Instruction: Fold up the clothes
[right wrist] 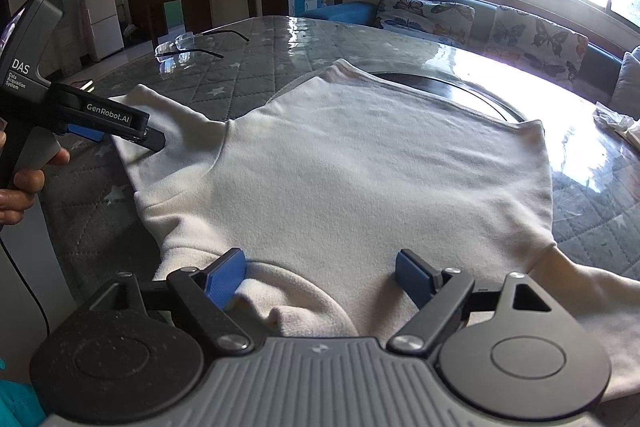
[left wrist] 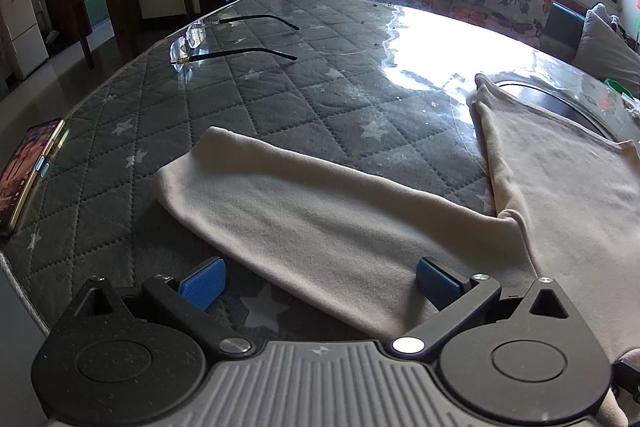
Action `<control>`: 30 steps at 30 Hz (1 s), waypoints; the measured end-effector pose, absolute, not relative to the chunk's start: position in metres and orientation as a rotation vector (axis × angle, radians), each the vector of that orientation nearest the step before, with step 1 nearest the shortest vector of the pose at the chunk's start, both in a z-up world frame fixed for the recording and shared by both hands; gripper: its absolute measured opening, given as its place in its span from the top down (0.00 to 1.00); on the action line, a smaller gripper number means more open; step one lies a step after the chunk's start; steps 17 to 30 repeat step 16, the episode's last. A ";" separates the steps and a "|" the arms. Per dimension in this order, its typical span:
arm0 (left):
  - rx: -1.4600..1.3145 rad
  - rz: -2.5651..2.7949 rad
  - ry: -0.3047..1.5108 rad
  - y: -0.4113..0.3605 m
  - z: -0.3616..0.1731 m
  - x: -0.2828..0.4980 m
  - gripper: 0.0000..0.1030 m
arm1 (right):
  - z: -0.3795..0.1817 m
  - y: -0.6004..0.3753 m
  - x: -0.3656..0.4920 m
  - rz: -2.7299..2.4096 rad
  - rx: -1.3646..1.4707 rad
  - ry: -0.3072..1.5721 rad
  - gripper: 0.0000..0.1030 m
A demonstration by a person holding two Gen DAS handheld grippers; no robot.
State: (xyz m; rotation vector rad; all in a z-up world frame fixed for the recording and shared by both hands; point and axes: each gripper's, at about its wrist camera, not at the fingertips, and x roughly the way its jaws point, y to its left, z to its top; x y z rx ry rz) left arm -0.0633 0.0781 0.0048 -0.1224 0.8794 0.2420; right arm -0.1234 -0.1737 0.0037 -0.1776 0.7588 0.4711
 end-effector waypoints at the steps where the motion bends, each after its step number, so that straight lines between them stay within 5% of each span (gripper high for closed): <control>1: -0.123 0.243 0.879 0.078 0.005 -0.063 0.00 | 0.004 -0.174 -0.124 0.471 -0.178 0.759 0.18; 30: -0.127 0.249 0.876 0.078 0.004 -0.063 0.00 | 0.004 -0.174 -0.126 0.469 -0.177 0.757 0.17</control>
